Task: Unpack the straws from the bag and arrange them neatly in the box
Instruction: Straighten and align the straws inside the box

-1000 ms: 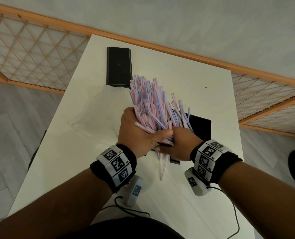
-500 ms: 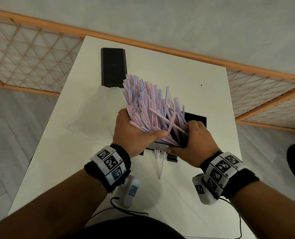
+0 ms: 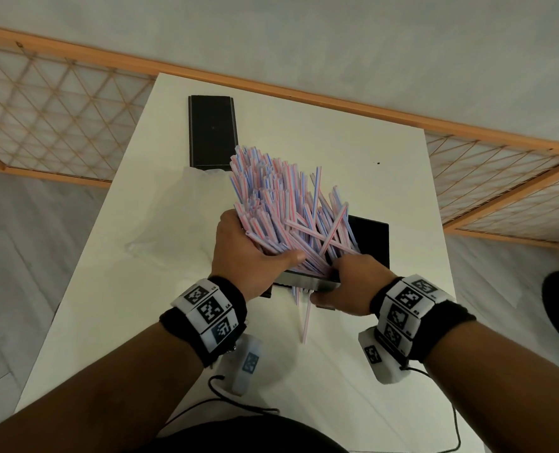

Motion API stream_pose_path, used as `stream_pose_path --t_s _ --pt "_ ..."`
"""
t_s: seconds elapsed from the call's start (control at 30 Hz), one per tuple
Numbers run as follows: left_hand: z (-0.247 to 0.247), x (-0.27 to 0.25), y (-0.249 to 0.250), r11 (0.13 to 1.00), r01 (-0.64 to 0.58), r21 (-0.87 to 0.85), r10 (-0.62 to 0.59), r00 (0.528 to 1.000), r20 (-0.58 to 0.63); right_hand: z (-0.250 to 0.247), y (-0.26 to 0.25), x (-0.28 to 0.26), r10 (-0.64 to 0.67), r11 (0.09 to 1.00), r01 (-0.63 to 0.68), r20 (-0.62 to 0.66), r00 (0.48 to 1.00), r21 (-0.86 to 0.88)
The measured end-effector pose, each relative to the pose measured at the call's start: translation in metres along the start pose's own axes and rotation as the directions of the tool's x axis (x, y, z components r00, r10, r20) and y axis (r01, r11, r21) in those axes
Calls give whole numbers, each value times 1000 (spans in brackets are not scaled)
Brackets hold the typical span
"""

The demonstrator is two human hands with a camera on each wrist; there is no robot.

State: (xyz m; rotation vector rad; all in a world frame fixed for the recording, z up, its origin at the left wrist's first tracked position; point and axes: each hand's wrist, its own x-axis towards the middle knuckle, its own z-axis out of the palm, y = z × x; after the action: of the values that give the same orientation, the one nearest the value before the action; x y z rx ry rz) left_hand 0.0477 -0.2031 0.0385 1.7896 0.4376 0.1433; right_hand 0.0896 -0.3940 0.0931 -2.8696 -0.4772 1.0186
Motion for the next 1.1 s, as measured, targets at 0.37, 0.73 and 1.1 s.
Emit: stream_pose_path --t_s 0.37,0.73,1.1 --pt "-4 2 -6 998 -4 -63 7 999 42 2 -11 7 65 998 -65 -3 998 24" --pt "-5 -1 -1 994 -81 -72 85 995 52 -1 -10 29 24 992 -40 131 991 123" --pt "1 11 -27 995 20 -96 -7 991 131 -2 -18 36 -45 960 18 90 995 279"
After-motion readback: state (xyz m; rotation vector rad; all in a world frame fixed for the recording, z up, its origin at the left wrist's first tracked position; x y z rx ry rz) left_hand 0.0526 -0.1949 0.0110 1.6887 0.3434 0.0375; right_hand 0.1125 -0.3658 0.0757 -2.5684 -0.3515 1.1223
